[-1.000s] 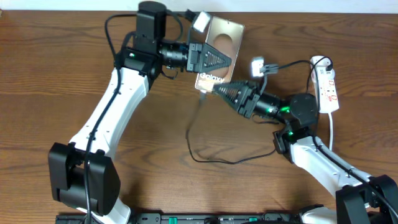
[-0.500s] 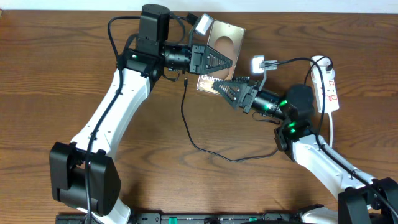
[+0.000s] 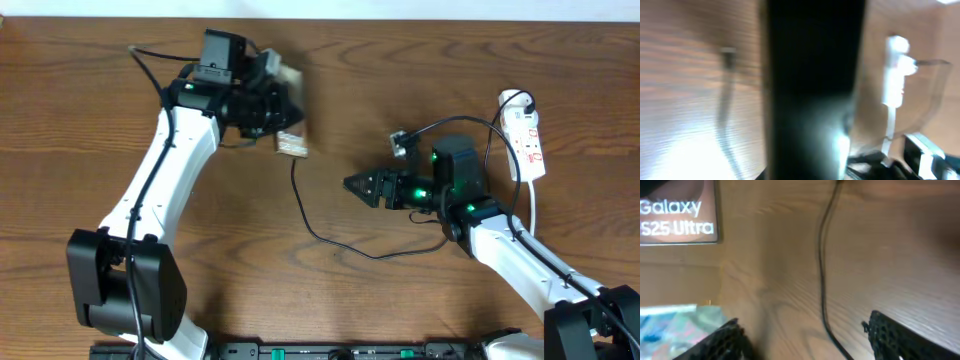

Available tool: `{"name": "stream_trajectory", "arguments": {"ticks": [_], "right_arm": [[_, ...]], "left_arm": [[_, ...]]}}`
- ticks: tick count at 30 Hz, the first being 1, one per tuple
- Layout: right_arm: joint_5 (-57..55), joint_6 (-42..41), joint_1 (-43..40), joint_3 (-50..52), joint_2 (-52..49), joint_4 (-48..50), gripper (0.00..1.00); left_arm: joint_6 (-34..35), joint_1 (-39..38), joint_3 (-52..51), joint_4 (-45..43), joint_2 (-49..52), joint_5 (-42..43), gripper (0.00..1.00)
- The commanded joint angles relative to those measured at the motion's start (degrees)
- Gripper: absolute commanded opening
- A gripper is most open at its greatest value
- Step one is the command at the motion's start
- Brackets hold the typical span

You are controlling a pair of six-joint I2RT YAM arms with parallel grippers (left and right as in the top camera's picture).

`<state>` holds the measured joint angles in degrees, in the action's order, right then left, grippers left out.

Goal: Plug charger to phone and switch on socket

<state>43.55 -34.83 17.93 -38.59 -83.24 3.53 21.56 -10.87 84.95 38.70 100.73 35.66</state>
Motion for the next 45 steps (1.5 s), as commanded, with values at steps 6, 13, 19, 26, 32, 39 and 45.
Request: {"name": "stream_trajectory", "arguments": {"ticks": [6, 13, 19, 26, 32, 39, 45], "right_arm": [[-24.4, 13.5, 6.8, -26.3, -2.6, -35.7, 0.81], [-34.3, 16.9, 14.2, -43.9, -14.4, -45.9, 0.82], [-38.1, 16.4, 18.4, -45.7, -24.5, -39.5, 0.82], [-44.1, 16.4, 21.4, -45.7, -36.9, -29.0, 0.79], [-47.7, 15.7, 22.7, -45.7, -42.7, -26.4, 0.80], [-55.5, 12.3, 23.1, -46.8, -41.7, -37.1, 0.72], [-55.2, 11.0, 20.1, -49.2, -38.2, -65.9, 0.71]], "left_arm": [[-1.6, 7.5, 0.7, 4.4, -1.1, -13.1, 0.07], [-1.6, 9.2, 0.7, 8.9, -0.2, -22.6, 0.08], [-1.7, 9.2, 0.7, 11.3, 1.2, -23.4, 0.07], [-1.6, 9.2, 0.7, 13.9, 2.8, -23.3, 0.08], [-1.6, 9.1, 0.7, 14.0, 2.8, -23.3, 0.07], [-1.6, 9.0, 0.6, 14.2, 2.8, -23.0, 0.07], [-2.4, 9.0, 0.7, 14.6, 2.8, -13.1, 0.08]]}}
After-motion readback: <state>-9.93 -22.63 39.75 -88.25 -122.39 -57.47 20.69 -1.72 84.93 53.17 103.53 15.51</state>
